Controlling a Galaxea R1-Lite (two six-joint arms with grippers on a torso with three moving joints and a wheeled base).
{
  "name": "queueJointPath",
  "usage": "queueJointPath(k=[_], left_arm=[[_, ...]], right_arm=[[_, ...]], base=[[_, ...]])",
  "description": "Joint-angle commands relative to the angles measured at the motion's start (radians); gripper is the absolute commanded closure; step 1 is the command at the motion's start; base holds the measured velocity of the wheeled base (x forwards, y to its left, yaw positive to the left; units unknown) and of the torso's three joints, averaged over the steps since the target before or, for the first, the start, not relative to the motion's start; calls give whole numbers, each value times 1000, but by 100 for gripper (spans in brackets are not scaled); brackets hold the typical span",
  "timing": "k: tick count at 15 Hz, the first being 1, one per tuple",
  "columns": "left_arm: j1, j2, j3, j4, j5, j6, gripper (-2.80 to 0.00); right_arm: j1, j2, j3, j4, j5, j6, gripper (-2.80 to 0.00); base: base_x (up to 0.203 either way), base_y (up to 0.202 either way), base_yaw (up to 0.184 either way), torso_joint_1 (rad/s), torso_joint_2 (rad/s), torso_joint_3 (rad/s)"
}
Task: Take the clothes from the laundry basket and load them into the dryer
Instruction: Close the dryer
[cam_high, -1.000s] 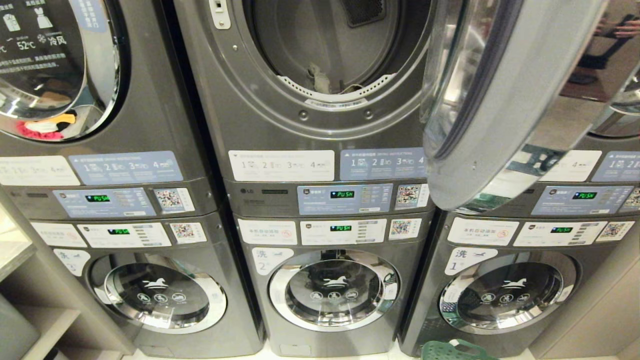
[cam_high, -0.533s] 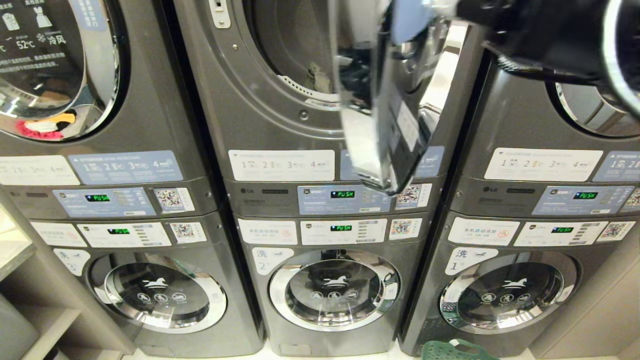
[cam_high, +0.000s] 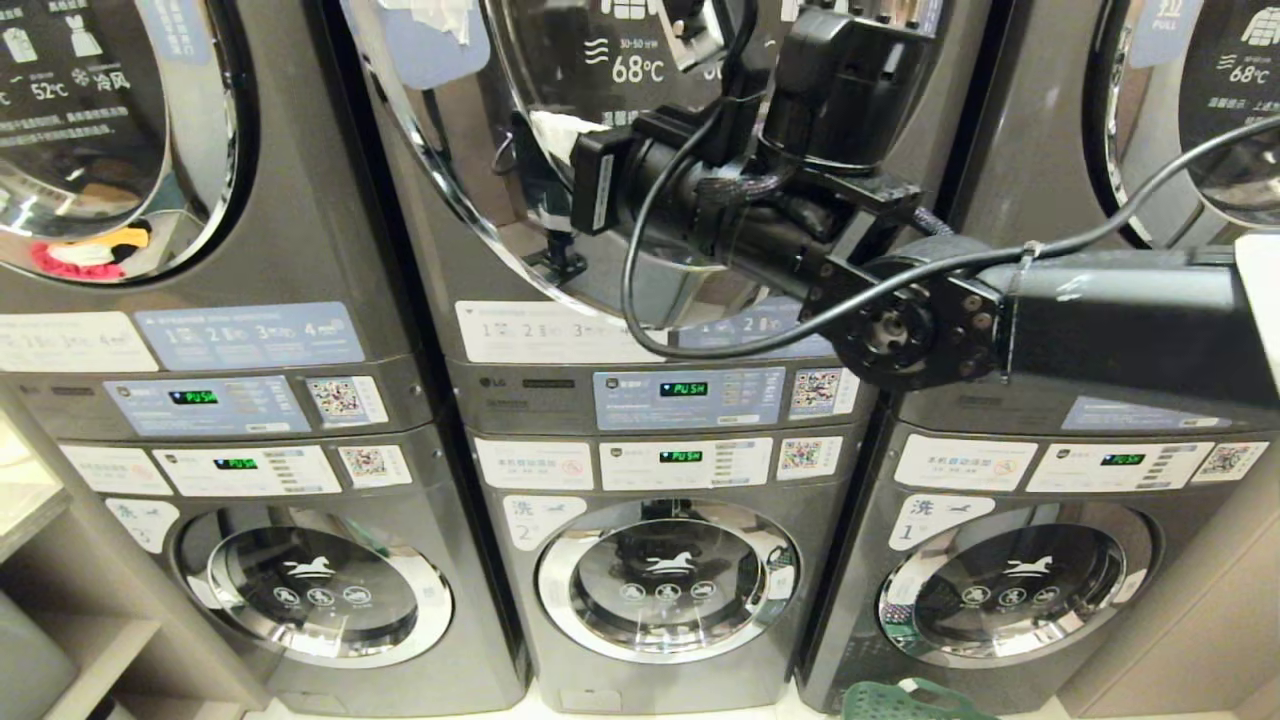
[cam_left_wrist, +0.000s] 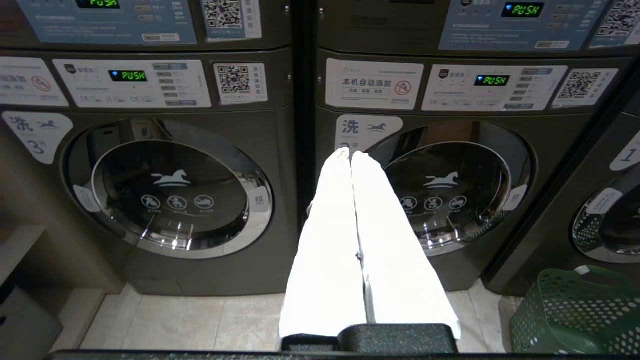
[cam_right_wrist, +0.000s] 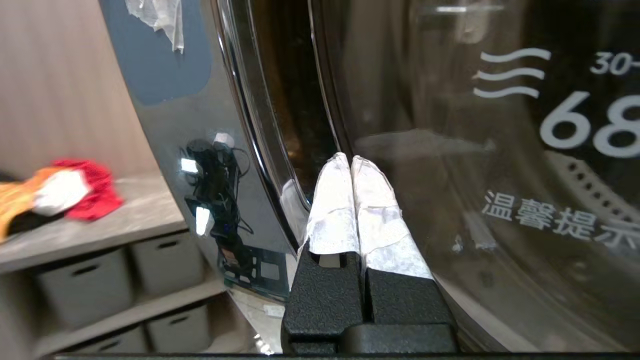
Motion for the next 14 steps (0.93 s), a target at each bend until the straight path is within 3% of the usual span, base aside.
queueJointPath(k=[1, 4, 7, 10, 14], left_arm=[[0, 1, 0, 1, 0, 0, 0], [0, 0, 0, 1, 0, 0, 0], [0, 0, 0, 1, 0, 0, 0], [0, 0, 0, 1, 0, 0, 0], [0, 0, 0, 1, 0, 0, 0]], right_arm=[[3, 21, -6, 10, -38, 0, 0], [2, -281, 64, 29, -133, -5, 0], [-51, -450, 194, 41, -213, -31, 0], [-62, -464, 147, 45, -225, -113, 0], [28, -499, 138, 81, -168, -98, 0]], base=[[0, 0, 0, 0, 0, 0], [0, 0, 0, 0, 0, 0], [0, 0, 0, 0, 0, 0], [0, 0, 0, 0, 0, 0], [0, 0, 0, 0, 0, 0]])
